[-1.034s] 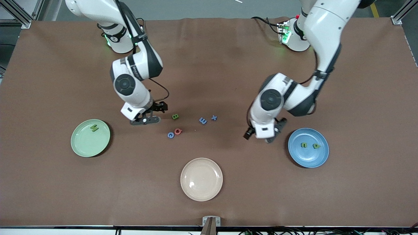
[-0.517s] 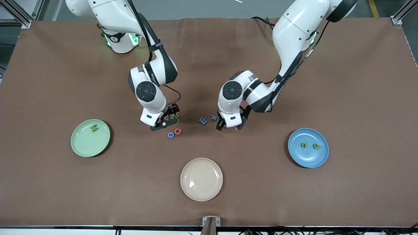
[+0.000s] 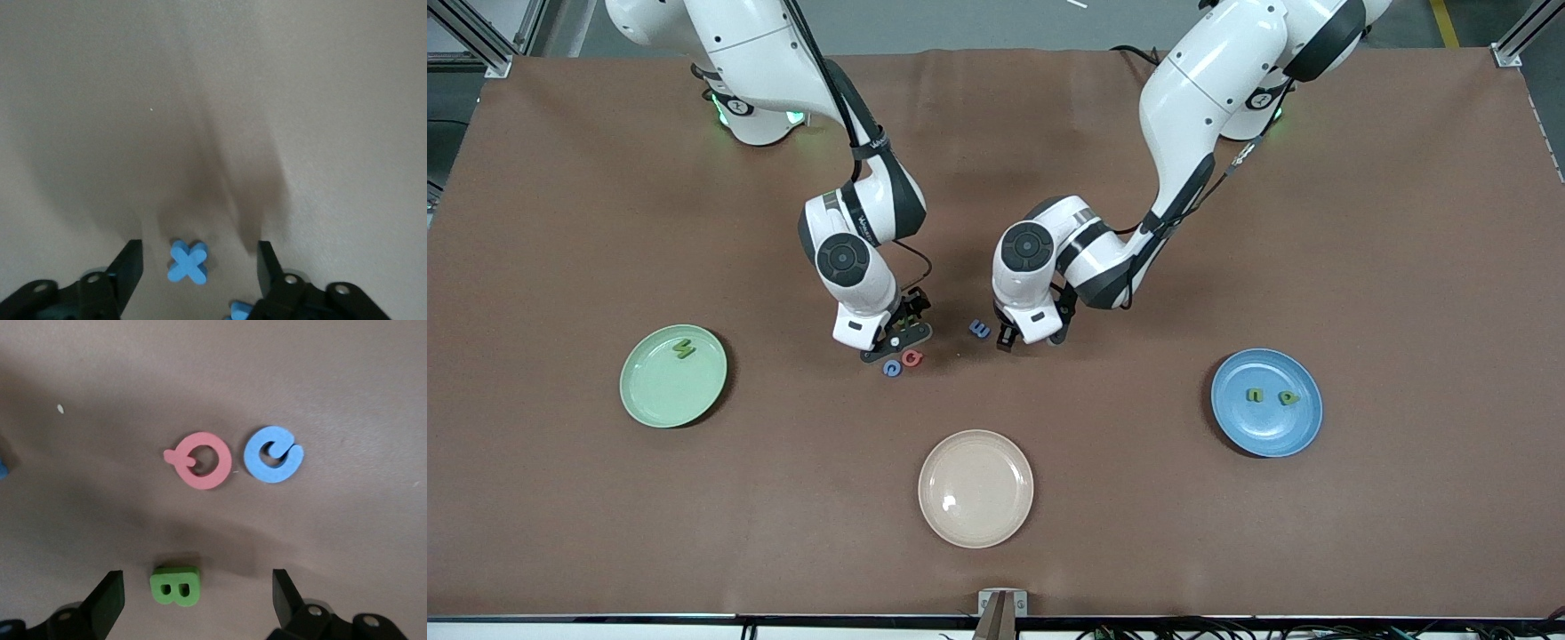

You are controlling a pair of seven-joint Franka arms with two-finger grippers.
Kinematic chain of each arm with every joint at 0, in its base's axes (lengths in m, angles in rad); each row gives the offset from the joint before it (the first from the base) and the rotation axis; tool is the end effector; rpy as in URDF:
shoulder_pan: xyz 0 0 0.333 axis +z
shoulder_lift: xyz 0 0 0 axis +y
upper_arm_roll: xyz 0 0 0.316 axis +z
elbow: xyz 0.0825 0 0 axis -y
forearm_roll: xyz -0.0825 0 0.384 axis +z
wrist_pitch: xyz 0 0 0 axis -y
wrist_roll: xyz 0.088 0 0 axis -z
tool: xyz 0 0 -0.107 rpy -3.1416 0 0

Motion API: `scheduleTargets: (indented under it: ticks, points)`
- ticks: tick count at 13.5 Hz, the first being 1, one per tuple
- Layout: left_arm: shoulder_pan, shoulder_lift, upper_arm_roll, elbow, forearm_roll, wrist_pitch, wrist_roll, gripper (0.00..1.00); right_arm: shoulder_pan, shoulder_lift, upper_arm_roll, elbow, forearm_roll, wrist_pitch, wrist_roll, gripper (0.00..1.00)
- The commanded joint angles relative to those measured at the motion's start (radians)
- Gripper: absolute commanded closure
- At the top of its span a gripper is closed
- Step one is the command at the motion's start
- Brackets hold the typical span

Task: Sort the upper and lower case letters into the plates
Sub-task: 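Grasp the blue x with the left gripper while the right gripper grasps the B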

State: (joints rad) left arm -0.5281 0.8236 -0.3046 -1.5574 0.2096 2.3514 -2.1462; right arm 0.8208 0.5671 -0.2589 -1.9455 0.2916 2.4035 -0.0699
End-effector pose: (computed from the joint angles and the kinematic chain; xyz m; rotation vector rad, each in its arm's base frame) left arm 0.4968 -0.4961 0.1763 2.5211 1.8381 -0.1107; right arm 0.5136 0.3302 0.1879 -3.0369 -0.6798 0.1358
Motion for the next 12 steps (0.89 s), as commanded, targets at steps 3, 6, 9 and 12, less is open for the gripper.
scheduleTargets:
  ticks: [3, 6, 9, 12]
  points:
    - [-0.024, 0.014, 0.009, 0.023, -0.002, -0.015, -0.029, 0.27, 0.015, 0.016, -0.002, -0.003, 0.024, 0.006, -0.021, 0.12]
    - [-0.032, 0.019, 0.009, 0.023, -0.002, -0.011, -0.055, 0.36, 0.018, 0.016, 0.007, -0.012, 0.024, 0.005, -0.021, 0.12]
    - [-0.035, 0.031, 0.007, 0.023, -0.002, -0.004, -0.055, 0.57, 0.031, 0.023, 0.007, -0.018, 0.024, 0.006, -0.021, 0.18]
    - [-0.027, 0.029, 0.009, 0.023, -0.002, -0.006, -0.055, 0.89, 0.032, 0.022, 0.007, -0.021, 0.024, 0.005, -0.021, 0.41]
